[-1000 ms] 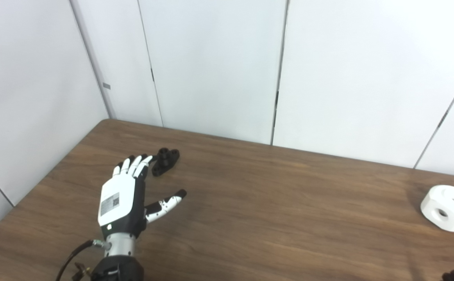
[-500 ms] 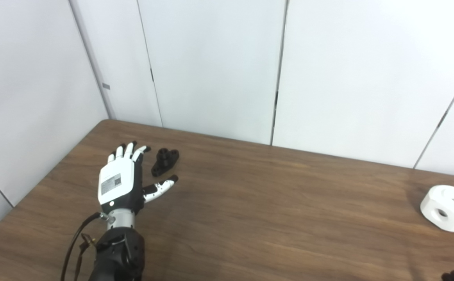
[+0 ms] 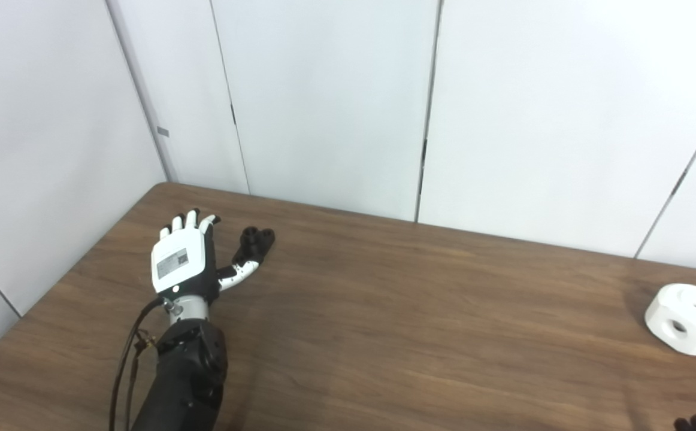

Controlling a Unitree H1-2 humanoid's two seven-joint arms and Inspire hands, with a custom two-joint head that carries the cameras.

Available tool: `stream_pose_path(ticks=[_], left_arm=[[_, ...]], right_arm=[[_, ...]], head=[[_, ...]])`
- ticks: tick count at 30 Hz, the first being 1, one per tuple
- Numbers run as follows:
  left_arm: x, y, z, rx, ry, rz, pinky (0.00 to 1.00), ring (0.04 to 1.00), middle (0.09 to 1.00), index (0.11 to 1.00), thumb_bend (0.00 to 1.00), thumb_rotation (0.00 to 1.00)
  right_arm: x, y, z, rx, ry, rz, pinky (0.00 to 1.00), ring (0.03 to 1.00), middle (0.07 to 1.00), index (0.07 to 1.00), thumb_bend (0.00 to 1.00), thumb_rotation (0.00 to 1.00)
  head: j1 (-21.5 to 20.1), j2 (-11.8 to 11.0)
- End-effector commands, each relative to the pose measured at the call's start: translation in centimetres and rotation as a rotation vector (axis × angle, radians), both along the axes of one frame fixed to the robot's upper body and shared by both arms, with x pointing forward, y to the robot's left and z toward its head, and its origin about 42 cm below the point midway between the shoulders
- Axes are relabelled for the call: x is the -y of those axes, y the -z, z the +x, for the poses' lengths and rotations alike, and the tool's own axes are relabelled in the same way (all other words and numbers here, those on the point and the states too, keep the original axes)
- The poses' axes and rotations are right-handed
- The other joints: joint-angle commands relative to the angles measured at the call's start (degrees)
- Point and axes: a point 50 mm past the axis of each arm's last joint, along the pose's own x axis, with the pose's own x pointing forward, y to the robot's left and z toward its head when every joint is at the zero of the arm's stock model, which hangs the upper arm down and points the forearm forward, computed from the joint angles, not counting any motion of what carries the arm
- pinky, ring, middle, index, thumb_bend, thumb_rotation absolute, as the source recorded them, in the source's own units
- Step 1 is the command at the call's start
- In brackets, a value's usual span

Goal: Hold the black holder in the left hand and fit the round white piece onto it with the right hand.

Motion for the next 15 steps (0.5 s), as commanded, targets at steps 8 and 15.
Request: stream_pose_path(ticks=[8, 15], left_arm=[[-0.4, -1.2, 3.1, 0.033, -0.051, -0.069, 1.00, 1.000, 0.960, 0.788, 0.78, 0.51], [0.1, -1.0, 4.3, 0.006, -0.052, -0.099, 1.00, 0.997, 0.948, 0.768, 0.78, 0.52]], right_arm=[[-0.6, 0.7, 0.5, -0.034, 0.028, 0.033, 1.00, 1.000, 0.976, 0.980, 0.49, 1.00], [-0.6, 0.7, 0.4, -0.031, 0.028, 0.031, 1.00, 1.000, 0.965, 0.974, 0.50, 1.00]], head=[[0.06, 0.21], [0.01, 0.35]])
